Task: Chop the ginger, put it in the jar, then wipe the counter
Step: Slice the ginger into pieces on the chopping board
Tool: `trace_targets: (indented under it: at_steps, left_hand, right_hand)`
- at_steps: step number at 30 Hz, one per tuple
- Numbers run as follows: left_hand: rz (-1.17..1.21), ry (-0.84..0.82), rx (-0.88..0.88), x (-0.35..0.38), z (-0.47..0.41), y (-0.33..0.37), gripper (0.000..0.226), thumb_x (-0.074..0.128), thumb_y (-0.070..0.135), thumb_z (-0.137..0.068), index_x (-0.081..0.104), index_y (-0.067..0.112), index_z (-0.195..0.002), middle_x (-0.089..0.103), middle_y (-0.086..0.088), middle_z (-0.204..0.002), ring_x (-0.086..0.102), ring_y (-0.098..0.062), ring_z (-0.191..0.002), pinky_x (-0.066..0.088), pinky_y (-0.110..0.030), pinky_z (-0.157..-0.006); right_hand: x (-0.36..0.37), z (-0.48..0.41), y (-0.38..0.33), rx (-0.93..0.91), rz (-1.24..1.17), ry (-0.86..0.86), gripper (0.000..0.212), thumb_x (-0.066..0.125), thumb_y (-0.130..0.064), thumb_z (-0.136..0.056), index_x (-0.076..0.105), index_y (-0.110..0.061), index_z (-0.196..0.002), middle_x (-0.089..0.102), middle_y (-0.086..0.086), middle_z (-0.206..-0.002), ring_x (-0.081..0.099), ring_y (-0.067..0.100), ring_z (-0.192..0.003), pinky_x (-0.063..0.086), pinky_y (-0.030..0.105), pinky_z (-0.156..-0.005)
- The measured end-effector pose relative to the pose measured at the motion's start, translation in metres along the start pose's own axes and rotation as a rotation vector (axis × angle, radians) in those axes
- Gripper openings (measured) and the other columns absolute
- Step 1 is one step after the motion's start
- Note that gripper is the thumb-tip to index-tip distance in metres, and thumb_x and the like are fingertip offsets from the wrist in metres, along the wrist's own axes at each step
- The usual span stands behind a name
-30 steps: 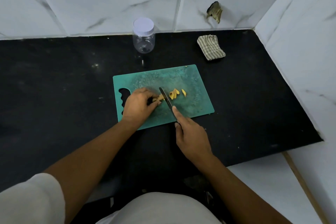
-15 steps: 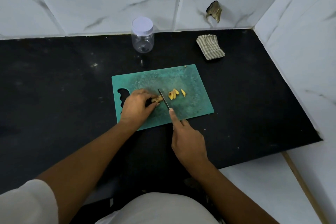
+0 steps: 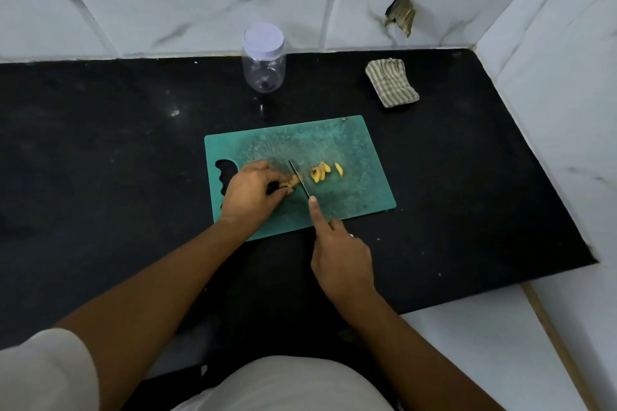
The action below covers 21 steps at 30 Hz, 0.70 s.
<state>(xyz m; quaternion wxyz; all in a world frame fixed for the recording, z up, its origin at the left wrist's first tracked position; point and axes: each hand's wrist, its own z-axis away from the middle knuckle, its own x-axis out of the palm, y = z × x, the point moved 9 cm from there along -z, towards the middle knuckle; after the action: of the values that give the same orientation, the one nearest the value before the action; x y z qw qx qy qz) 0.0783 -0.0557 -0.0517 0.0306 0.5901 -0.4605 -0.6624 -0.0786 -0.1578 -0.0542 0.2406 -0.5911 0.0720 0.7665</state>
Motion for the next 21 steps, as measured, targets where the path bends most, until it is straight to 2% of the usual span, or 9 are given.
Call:
trace_targets:
  at_steps: [3,6,10,12,16,19,21]
  left_hand:
    - [0.001,0.003,-0.006,0.0,0.0,0.0,0.025,0.082,0.027,-0.085,0.079,0.018,-0.108,0.067,0.003,-0.096,0.061,-0.016,-0.09,0.056,-0.042,-0.081]
    - [-0.003,0.006,-0.003,-0.001,0.001,0.002,0.026,0.082,0.028,-0.085,0.079,0.018,-0.109,0.068,0.004,-0.096,0.062,-0.016,-0.09,0.056,-0.042,-0.081]
    - [-0.014,0.003,-0.001,-0.001,0.001,0.002,0.026,0.081,0.028,-0.085,0.079,0.018,-0.108,0.069,0.004,-0.098,0.063,-0.016,-0.092,0.056,-0.041,-0.083]
    - [-0.012,0.0,-0.01,-0.001,0.001,0.002,0.025,0.082,0.028,-0.085,0.079,0.018,-0.108,0.069,0.005,-0.099,0.063,-0.015,-0.092,0.056,-0.041,-0.084]
    - [-0.005,0.02,-0.045,-0.002,0.002,0.001,0.026,0.084,0.027,-0.083,0.08,0.016,-0.107,0.07,0.004,-0.099,0.063,-0.015,-0.093,0.056,-0.04,-0.085]
    - [0.003,0.019,-0.068,-0.002,0.004,0.0,0.025,0.083,0.027,-0.083,0.079,0.017,-0.106,0.068,0.003,-0.098,0.062,-0.016,-0.092,0.056,-0.041,-0.084]
    - [0.015,0.015,-0.075,-0.002,0.007,-0.002,0.024,0.083,0.026,-0.084,0.079,0.017,-0.106,0.067,0.004,-0.097,0.062,-0.016,-0.091,0.056,-0.042,-0.082]
  right_hand:
    - [0.001,-0.008,-0.004,-0.005,0.015,0.013,0.081,0.044,-0.02,-0.105,-0.01,-0.037,-0.163,0.055,0.004,-0.129,0.045,0.018,-0.076,0.035,0.032,-0.068]
    - [0.002,-0.011,-0.006,-0.027,0.011,0.016,0.081,0.045,-0.02,-0.105,-0.008,-0.037,-0.164,0.056,0.005,-0.13,0.06,0.022,-0.087,0.036,0.032,-0.069]
    - [-0.001,-0.011,-0.004,-0.018,-0.051,0.041,0.077,0.044,-0.02,-0.106,-0.003,-0.038,-0.164,0.058,0.005,-0.12,0.053,0.021,-0.078,0.037,0.034,-0.067]
    - [-0.002,-0.014,-0.001,-0.015,-0.159,0.079,0.073,0.044,-0.021,-0.106,0.006,-0.04,-0.164,0.059,0.003,-0.108,0.05,0.019,-0.074,0.04,0.035,-0.067]
    - [-0.001,-0.015,0.007,-0.001,-0.465,0.158,0.061,0.049,-0.023,-0.105,0.03,-0.041,-0.16,0.062,-0.003,-0.09,0.062,0.02,-0.079,0.051,0.038,-0.073]
    - [0.004,-0.02,0.016,0.013,-0.655,0.137,0.056,0.053,-0.021,-0.104,0.042,-0.039,-0.156,0.07,-0.002,-0.093,0.065,0.016,-0.081,0.053,0.033,-0.074]
    - [0.008,-0.024,0.02,0.007,-0.77,0.082,0.052,0.054,-0.02,-0.104,0.048,-0.037,-0.153,0.071,-0.005,-0.094,0.064,0.009,-0.076,0.051,0.027,-0.07]
